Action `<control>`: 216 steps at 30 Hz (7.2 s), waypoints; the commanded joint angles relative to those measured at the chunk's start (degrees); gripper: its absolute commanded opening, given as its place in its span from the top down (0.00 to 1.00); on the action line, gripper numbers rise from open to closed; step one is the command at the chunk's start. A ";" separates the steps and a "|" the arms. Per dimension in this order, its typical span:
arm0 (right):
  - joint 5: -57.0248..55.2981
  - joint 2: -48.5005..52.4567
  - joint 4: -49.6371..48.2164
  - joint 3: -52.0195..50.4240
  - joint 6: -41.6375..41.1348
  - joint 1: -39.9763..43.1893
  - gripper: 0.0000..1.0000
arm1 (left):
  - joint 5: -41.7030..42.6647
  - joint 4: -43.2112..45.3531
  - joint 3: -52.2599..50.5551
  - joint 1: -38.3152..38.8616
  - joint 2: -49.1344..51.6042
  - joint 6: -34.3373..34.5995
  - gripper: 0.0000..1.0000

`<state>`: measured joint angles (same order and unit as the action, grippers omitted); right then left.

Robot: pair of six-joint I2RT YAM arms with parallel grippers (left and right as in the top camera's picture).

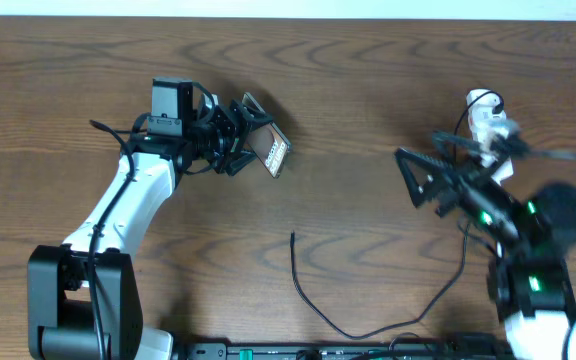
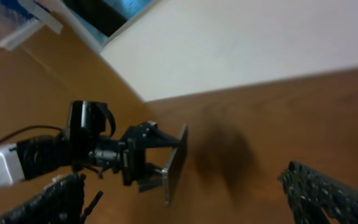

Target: Plug charger to phone and switch on socket

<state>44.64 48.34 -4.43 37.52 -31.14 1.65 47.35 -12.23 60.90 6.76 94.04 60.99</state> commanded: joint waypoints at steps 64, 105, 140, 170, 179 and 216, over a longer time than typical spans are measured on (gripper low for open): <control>-0.13 46.49 -26.40 0.52 -7.72 -23.23 0.99 | -18.34 0.72 1.20 17.49 -1.20 25.09 0.90; -19.04 46.49 -63.91 0.55 -80.19 -23.96 0.99 | 6.14 32.22 1.20 -2.29 -4.35 1.81 0.07; -30.80 46.49 -65.00 0.52 -81.50 -33.38 0.99 | -8.00 28.76 1.20 7.45 -4.35 9.42 0.30; -30.80 46.49 -65.31 0.52 -79.78 -33.03 0.10 | -7.28 28.79 1.20 3.13 -4.24 6.99 0.92; -27.26 46.49 -65.24 0.50 -71.84 -29.90 0.01 | 4.26 29.07 1.20 -10.82 -4.24 6.91 0.93; -43.10 46.49 35.45 22.84 -9.03 -51.01 0.14 | 40.50 39.78 1.20 -33.90 -4.24 -2.49 0.93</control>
<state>5.54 95.20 32.34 60.27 -41.15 -46.46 86.32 27.07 61.06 -27.20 90.17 59.61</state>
